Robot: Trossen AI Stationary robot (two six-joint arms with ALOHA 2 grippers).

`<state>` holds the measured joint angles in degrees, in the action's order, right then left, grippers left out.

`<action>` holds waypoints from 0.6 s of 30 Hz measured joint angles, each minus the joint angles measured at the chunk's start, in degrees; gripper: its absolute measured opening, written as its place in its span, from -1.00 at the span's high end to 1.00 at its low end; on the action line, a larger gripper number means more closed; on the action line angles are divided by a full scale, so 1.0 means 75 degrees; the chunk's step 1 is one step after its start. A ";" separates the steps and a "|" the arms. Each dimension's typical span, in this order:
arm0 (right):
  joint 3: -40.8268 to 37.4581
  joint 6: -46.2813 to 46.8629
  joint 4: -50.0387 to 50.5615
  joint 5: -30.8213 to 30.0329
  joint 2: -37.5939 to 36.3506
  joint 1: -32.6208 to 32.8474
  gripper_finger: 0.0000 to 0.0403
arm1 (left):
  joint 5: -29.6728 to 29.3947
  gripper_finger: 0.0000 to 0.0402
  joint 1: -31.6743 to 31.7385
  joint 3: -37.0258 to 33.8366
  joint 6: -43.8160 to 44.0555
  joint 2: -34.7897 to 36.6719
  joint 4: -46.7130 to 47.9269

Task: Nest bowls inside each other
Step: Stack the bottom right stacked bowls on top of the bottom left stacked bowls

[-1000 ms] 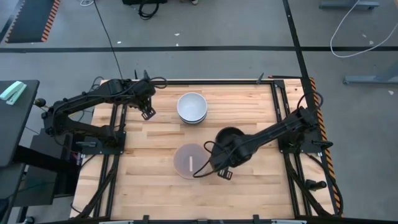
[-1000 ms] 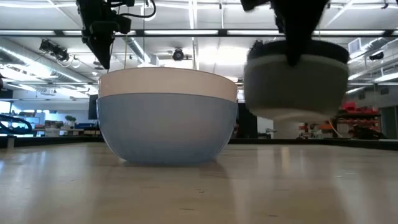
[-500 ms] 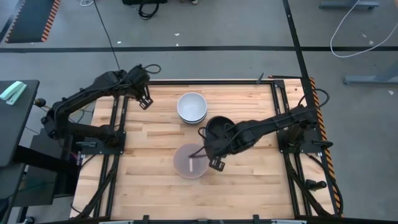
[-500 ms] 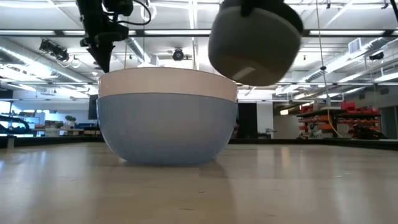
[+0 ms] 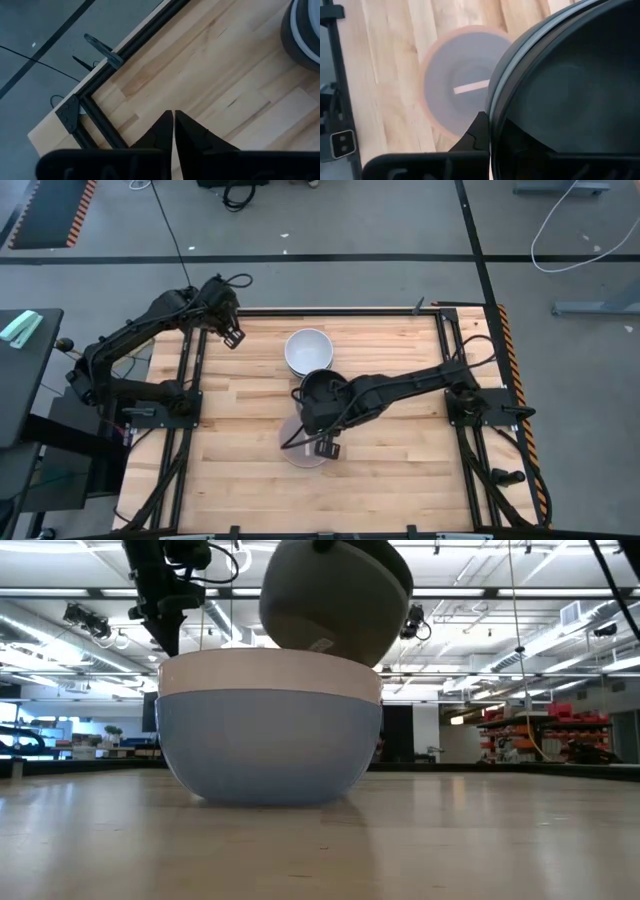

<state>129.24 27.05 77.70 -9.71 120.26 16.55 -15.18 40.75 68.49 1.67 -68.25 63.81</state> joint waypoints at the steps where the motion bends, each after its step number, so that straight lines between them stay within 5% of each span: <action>1: 0.0129 -0.0024 0.0063 0.0034 0.0078 0.0005 0.95 | 0.0000 0.91 -0.0001 0.0000 0.0000 0.0000 -0.0003; 18: 0.0324 -0.0020 -0.0423 0.0765 0.0646 0.0319 0.95 | 0.0202 0.85 0.0128 -0.0003 -0.0201 -0.1088 -0.0223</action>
<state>131.68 26.90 74.53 -3.97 125.11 18.94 -13.66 41.71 68.47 0.16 -76.40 62.13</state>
